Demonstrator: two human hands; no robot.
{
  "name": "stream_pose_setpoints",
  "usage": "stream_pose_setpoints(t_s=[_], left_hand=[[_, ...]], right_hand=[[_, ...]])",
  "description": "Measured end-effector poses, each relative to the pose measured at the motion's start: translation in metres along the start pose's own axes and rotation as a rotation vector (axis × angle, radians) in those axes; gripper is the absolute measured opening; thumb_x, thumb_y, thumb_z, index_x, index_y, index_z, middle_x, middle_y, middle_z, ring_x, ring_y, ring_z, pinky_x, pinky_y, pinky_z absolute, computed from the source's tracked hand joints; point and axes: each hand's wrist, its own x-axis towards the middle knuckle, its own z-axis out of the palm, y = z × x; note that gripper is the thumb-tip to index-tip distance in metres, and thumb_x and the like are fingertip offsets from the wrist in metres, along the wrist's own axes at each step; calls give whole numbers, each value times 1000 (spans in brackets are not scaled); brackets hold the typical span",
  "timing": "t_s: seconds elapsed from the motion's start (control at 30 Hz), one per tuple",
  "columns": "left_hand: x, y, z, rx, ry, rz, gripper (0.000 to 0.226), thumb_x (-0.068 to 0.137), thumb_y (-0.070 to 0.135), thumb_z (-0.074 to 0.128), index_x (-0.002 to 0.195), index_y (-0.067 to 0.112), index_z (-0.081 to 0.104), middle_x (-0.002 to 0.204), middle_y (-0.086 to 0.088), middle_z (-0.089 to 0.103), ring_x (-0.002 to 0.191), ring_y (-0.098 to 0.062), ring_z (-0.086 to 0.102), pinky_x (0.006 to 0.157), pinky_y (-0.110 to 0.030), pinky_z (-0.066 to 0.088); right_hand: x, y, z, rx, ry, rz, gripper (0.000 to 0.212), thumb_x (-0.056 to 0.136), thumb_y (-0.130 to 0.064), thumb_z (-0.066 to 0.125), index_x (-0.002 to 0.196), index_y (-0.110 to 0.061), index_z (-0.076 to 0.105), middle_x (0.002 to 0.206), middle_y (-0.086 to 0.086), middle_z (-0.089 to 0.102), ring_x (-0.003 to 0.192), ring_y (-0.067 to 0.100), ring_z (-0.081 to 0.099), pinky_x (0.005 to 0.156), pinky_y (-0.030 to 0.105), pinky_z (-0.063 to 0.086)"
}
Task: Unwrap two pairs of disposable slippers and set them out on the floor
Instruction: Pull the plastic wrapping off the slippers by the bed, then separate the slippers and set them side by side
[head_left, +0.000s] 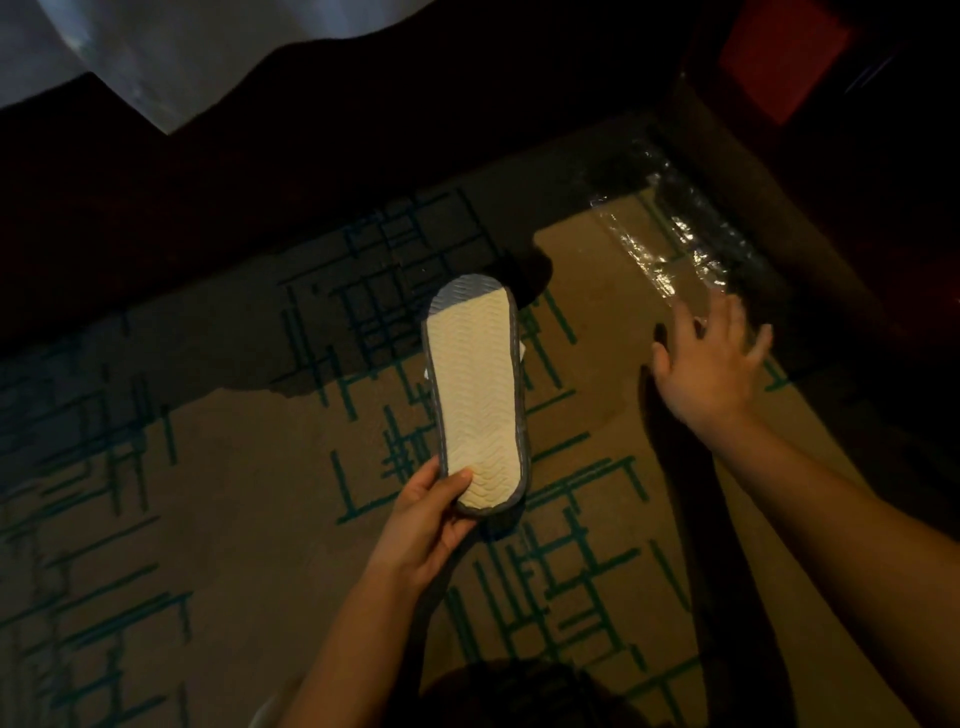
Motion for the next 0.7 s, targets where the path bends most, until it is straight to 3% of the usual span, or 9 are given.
stream_pose_setpoints(t_s=[0.07,0.13,0.2,0.3,0.4,0.47,0.57,0.7], left_hand=[[2,-3,5,2,6,-3,26,89,-5,45,103,11,60,80,-4,78,72,-13,74,56,-22,59],[5,-6,12,19,5,-1,25,89,-4,46,103,11,59,79,-3,78,72,-13,73,56,-22,59],[8,-9,15,49,16,7,25,88,-3,47,104,12,60,80,-2,78,73,-12,73,57,-22,59],[9,-11,15,67,23,-11,31,87,-1,50,115,9,57,86,-4,77,79,-14,73,60,-24,59],[7,-13,15,191,65,14,42,86,0,54,127,5,50,92,-4,75,79,-14,72,60,-21,58],[6,-11,15,468,215,154,53,85,5,61,135,9,42,112,-5,66,95,-15,66,71,-19,54],[4,-1,18,846,430,426,52,83,25,64,131,20,46,131,-4,52,116,-14,52,89,-25,41],[10,7,39,1008,321,456,48,84,36,61,127,17,52,130,-4,57,116,-15,53,95,-31,44]], right_hand=[[-14,-18,-7,268,9,-85,55,89,-30,52,140,-19,34,152,18,25,141,36,18,112,55,18],[-37,-43,-10,628,-125,-100,52,91,-25,54,139,-18,38,145,13,35,133,29,33,108,41,29],[-59,-67,-16,1001,-367,31,47,91,-23,56,136,-20,42,132,4,45,113,16,48,96,31,40],[-78,-84,-23,1400,-741,364,38,90,-16,56,127,-15,49,116,8,61,96,18,59,87,36,48],[-83,-84,-25,1414,-815,454,26,88,-9,57,114,-8,57,104,9,65,93,23,63,88,41,51],[-84,-84,-26,1351,-778,456,21,87,-8,59,108,-10,58,101,9,66,96,25,63,92,43,51],[-86,-86,-27,1296,-728,370,24,86,-8,61,109,-12,56,85,1,65,76,12,62,66,25,52],[-96,-94,-26,1299,-689,230,23,84,-4,64,104,-11,54,75,-1,63,58,2,61,45,13,47]])
